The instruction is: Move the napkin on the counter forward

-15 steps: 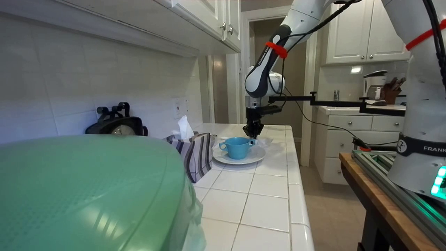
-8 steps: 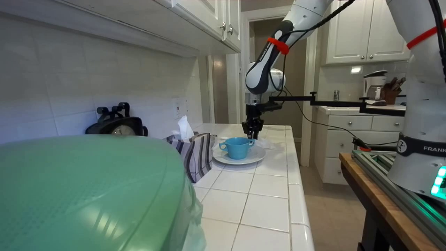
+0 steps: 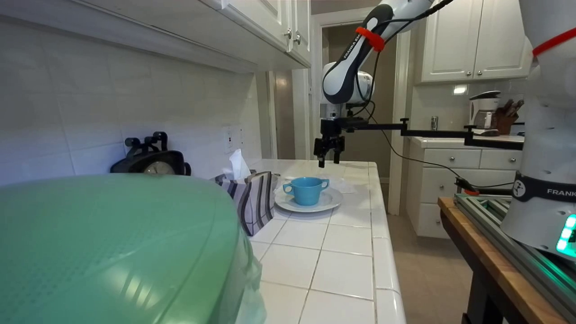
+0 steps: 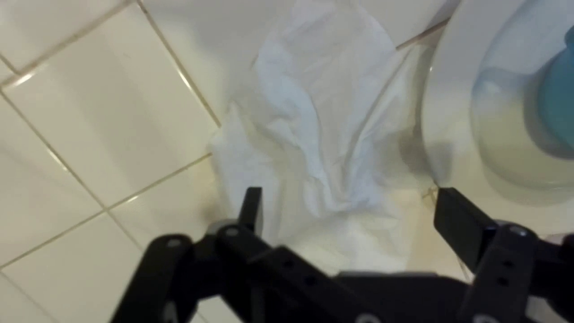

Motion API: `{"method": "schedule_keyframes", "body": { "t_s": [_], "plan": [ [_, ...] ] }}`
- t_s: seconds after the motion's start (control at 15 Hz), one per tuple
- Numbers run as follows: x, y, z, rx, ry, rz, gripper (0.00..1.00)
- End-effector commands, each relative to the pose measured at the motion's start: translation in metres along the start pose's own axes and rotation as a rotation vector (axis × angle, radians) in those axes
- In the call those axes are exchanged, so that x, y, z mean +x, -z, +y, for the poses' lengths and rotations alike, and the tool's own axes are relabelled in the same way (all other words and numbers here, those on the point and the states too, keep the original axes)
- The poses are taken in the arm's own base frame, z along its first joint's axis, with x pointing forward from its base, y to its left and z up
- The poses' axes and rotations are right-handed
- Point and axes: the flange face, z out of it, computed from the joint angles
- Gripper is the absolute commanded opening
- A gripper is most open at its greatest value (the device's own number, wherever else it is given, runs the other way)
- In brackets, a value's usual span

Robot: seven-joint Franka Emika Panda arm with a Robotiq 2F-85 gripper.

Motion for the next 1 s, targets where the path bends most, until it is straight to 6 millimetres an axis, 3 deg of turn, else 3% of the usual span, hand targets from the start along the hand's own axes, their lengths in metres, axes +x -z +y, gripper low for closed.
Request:
{"method": "schedule_keyframes", "body": {
  "t_s": [0.0, 0.2, 0.8, 0.87, 0.93],
  "plan": [
    [-0.019, 0.026, 0.002, -0.023, 0.042, -0.025, 1.00],
    [-0.026, 0.050, -0.008, -0.035, 0.086, -0.049, 1.00],
    [-0.043, 0.138, -0.090, -0.051, 0.287, 0.058, 1.00],
    [-0.043, 0.145, -0.095, -0.078, 0.307, 0.062, 1.00],
    [-0.038, 0.139, -0.094, -0.041, 0.289, 0.060, 1.00]
  ]
}}
